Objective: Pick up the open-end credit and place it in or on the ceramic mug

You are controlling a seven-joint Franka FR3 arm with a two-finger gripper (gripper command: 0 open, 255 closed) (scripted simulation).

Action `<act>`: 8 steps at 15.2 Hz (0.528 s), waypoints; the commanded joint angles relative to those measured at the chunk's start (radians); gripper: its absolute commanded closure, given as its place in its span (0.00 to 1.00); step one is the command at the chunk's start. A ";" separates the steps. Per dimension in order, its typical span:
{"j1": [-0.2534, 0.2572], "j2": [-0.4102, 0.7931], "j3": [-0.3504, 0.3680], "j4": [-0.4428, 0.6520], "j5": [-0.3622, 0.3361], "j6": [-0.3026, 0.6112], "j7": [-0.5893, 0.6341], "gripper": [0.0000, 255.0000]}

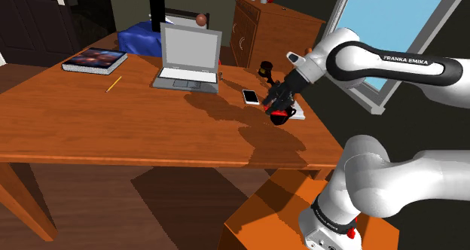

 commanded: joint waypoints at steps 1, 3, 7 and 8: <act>0.005 -0.002 0.012 0.023 0.006 -0.023 0.009 1.00; 0.003 0.010 -0.013 0.050 -0.002 -0.041 -0.013 1.00; 0.006 0.065 -0.119 0.148 -0.033 -0.087 -0.106 1.00; 0.011 0.080 -0.145 0.175 -0.039 -0.098 -0.128 1.00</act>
